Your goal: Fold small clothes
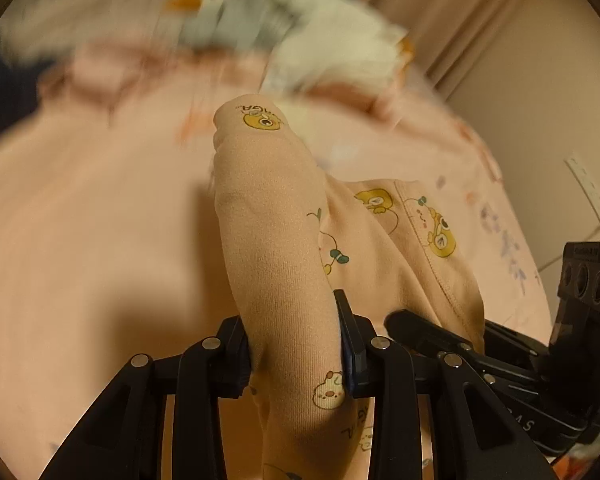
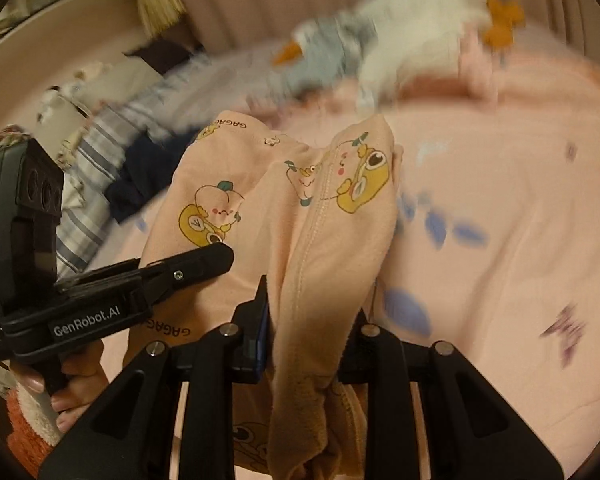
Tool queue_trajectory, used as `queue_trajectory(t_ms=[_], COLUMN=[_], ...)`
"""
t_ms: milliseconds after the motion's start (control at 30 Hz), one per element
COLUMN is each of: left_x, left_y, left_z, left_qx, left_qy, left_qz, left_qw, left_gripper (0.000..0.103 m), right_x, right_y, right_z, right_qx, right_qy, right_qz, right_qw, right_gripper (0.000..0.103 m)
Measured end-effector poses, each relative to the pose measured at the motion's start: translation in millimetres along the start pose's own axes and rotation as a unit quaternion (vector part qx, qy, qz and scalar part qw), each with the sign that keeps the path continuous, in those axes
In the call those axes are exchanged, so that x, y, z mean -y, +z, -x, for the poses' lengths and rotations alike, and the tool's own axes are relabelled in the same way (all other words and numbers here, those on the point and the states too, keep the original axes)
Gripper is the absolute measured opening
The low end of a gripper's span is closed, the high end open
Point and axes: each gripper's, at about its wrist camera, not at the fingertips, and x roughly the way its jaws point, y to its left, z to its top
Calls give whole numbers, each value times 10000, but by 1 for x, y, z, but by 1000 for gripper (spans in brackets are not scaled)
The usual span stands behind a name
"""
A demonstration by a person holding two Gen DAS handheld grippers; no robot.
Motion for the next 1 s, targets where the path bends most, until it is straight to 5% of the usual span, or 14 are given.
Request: queue_trajectory(t_ms=[67,133,200,300,367,433,500,600,700,767,900,1000], left_x=[-18,-34,-38,-37,-22,-11,-2,11,17,3,-36,-42], left_y=[-14,-25,-25,-19,-16,-10,-7,-13,-31,-50,-73,-78], left_z=[-27,-30,-18,5,34,50,59,53,14,-4,8,19], left_qx=[-337,-213,-189,-122,379,642,697,640,205,-71,149,134], left_qy=[73,-208,-286,-12,734,1015,672,619,1223,1394,415,349], left_qz=[180,419,559,580,251,-30,-87,-194,-447,-369,742,856], left_qw=[9992,9987,9978,9982,9963,9928,9953,9958,9913,9895,9963,9956], left_gripper=[34,40,40,40,40,40,40,40,40,40,40,40], right_x=[14,28,35,28,19,15,11,3,-4,3,27,27], right_y=[-13,-27,-29,-21,-16,-10,-3,-1,-11,-29,-57,-58], right_z=[-26,-44,-33,-9,11,29,45,40,10,-15,-19,-12], right_qx=[-372,-682,-567,-506,-261,-84,101,37,-387,-772,-760,-863], right_qy=[25,108,236,-185,-635,-903,-645,-359,-216,-510,-301,-358], right_qz=[-272,-604,-654,-324,-35,170,146,181,163,73,-524,-539], right_qw=[9989,9958,9960,9980,9976,9957,9978,9992,9989,9957,9953,9942], right_gripper=[27,28,32,37,35,31,23,14,14,8,2,0])
